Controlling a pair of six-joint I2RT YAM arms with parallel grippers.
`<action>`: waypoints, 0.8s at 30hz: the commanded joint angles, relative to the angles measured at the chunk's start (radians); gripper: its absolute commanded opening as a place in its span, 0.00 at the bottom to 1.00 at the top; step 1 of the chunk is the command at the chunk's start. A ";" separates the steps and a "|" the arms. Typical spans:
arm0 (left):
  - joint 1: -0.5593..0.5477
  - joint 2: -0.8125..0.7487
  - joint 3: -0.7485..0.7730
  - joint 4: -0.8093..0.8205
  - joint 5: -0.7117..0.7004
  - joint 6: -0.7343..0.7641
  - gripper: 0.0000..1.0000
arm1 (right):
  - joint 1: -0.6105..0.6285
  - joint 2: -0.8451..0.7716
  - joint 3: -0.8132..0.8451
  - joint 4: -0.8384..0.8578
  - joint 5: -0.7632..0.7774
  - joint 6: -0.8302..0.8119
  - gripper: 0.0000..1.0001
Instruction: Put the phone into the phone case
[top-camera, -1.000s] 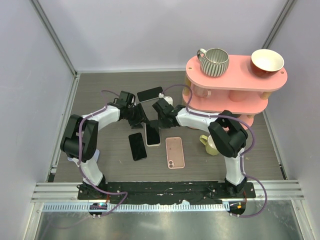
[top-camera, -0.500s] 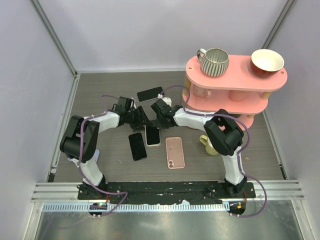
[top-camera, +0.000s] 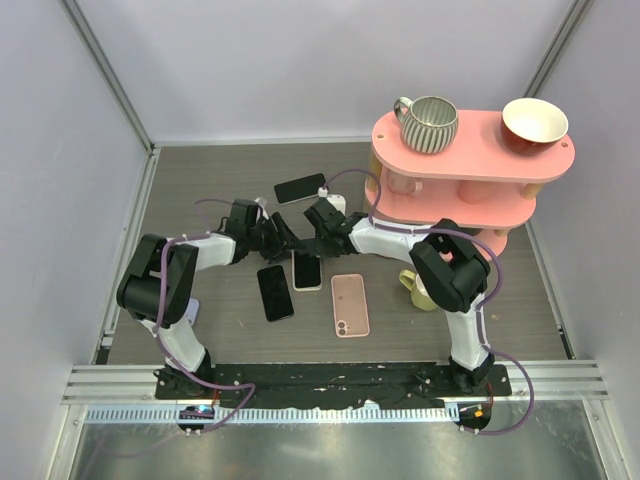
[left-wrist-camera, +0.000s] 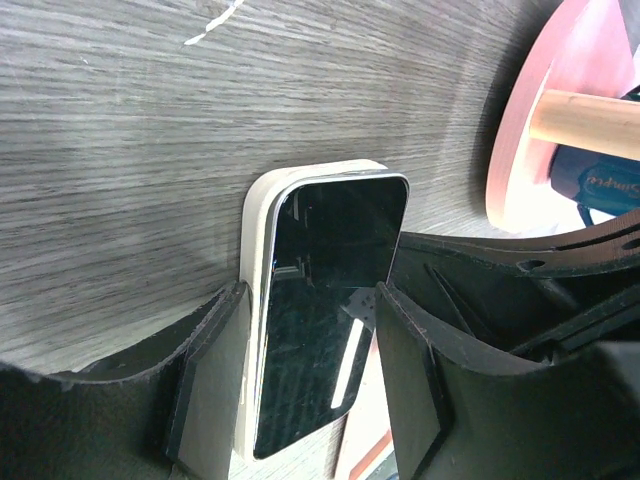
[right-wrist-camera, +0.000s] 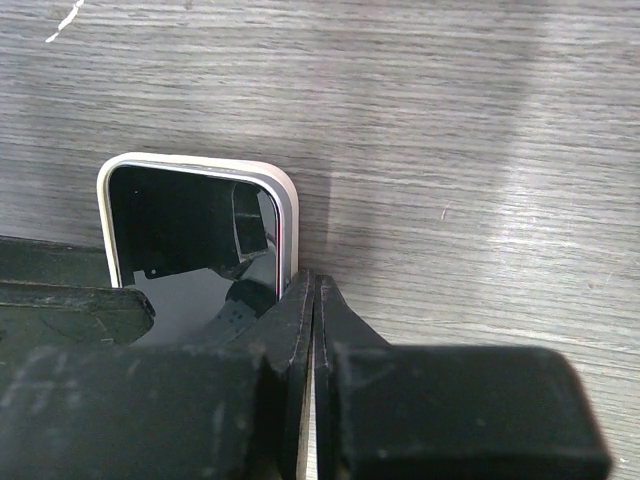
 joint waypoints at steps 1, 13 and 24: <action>-0.041 -0.025 -0.007 0.153 0.131 -0.053 0.56 | 0.012 0.005 0.002 0.097 -0.053 0.049 0.05; -0.039 -0.116 0.028 -0.022 0.014 -0.023 0.60 | -0.027 -0.162 -0.057 0.037 -0.037 0.003 0.20; -0.033 -0.120 0.139 -0.257 -0.115 0.068 0.60 | -0.027 -0.215 -0.131 0.063 -0.113 0.016 0.39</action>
